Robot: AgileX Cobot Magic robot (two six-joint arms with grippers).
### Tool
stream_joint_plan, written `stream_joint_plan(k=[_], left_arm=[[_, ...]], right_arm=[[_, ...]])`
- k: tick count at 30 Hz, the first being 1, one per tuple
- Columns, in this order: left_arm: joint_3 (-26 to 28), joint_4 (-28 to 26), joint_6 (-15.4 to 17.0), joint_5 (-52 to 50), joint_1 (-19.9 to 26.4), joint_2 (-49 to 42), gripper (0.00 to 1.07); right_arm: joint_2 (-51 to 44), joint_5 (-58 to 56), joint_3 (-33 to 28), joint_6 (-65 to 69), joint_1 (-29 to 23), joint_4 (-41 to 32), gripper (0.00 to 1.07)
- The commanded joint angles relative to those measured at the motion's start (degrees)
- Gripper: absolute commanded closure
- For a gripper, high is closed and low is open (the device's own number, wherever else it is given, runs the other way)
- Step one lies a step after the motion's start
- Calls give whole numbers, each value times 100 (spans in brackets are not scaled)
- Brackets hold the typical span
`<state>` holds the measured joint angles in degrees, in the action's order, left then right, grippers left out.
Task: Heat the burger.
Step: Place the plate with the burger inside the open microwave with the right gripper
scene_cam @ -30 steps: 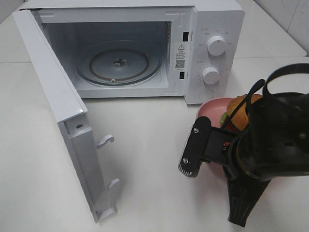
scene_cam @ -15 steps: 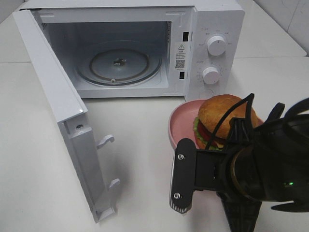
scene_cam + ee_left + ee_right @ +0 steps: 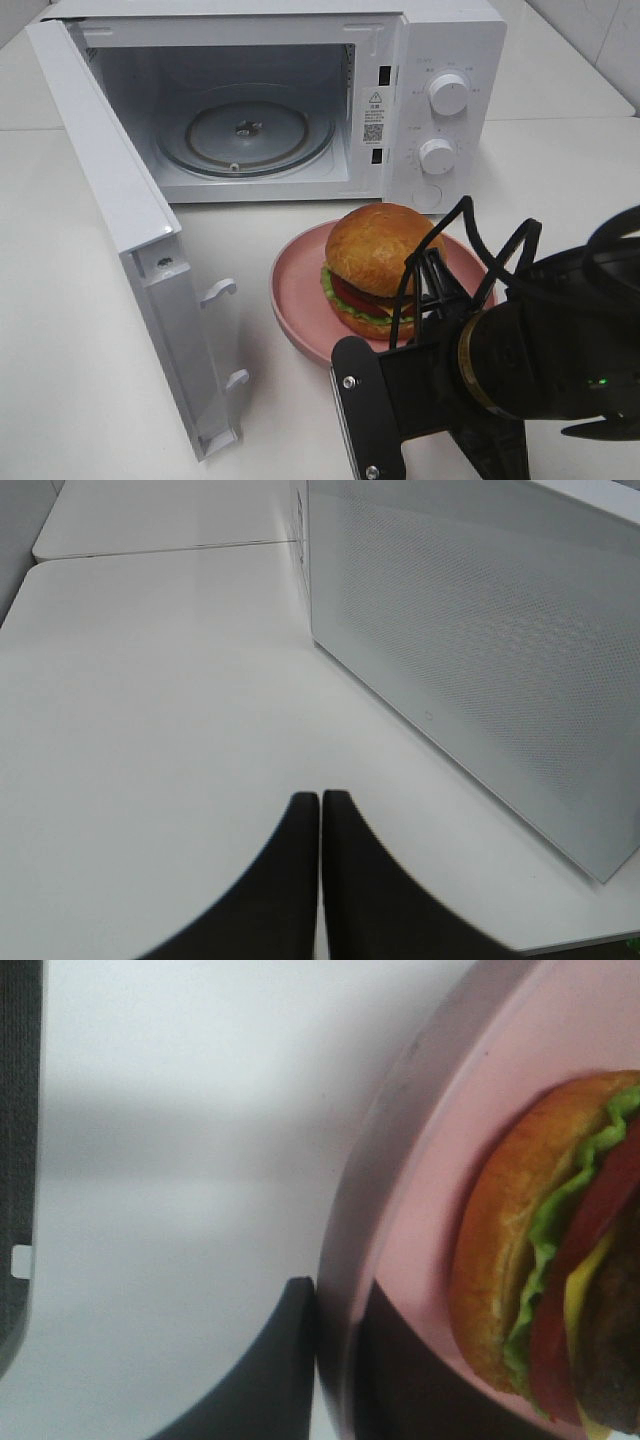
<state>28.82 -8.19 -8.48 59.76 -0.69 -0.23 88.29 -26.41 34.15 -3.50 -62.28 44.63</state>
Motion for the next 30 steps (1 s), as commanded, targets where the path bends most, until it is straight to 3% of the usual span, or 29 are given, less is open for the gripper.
stream_joint_plan(k=[1,13,30], left_arm=[[-11,17,23,-46,0,-103,106],[-11,17,23,-46,0,-103,106],[-11,17,23,-46,0,-103,106]], right_arm=[[-74,40,11,-647,-34,241,106],[-74,229,11,-699,0,1003,106],[-29,2040,212,-940,1226,1581,106]])
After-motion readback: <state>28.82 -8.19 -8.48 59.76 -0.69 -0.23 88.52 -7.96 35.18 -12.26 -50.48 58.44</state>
